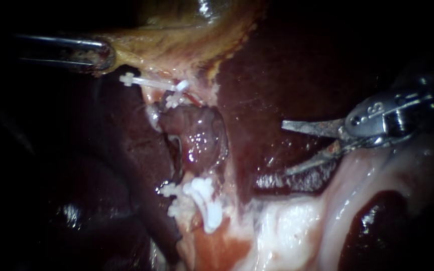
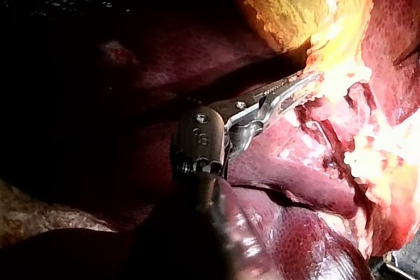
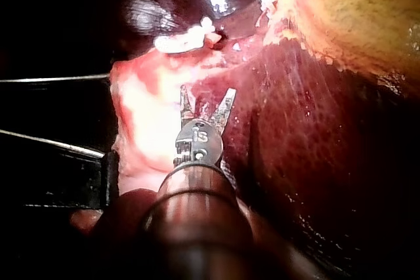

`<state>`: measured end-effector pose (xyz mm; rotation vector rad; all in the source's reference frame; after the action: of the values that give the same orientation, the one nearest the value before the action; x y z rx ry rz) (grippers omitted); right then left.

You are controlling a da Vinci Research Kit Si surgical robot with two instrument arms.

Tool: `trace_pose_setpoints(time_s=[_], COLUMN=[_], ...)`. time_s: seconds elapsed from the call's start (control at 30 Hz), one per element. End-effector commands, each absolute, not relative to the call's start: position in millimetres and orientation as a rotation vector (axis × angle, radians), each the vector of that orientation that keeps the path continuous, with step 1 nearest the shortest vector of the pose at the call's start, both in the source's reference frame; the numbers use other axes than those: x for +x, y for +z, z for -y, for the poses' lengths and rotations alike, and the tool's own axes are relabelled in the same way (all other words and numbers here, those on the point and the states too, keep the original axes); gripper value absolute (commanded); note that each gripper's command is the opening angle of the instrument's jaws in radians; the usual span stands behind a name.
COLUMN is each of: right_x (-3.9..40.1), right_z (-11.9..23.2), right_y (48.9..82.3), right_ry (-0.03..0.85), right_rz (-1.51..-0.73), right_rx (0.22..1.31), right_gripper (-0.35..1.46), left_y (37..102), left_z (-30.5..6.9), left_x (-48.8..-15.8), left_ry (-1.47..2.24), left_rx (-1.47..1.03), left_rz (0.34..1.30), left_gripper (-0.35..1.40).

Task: Go back from the cut right tube

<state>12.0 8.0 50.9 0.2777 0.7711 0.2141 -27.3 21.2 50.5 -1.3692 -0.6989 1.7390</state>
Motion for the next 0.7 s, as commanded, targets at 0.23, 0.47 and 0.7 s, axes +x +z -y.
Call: trace_pose_setpoints(time_s=[0.23, 0.47, 0.7], right_x=[11.9, 11.9, 12.0], right_z=[-7.8, -7.7, -7.7], right_y=[50.9, 51.0, 51.1], right_ry=[0.214, 0.208, 0.205], right_rz=[-0.768, -0.764, -0.765], right_rx=[0.275, 0.283, 0.294], right_gripper=[1.43, 1.43, 1.43], left_y=[53.4, 54.9, 54.9], left_z=[-20.7, -20.1, -20.2], left_x=[-30.1, -31.7, -31.6], left_ry=[1.751, 1.756, 1.756], left_rx=[-1.387, -1.382, -1.382], left_rz=[0.699, 0.718, 0.718], left_gripper=[-0.35, -0.35, -0.35])
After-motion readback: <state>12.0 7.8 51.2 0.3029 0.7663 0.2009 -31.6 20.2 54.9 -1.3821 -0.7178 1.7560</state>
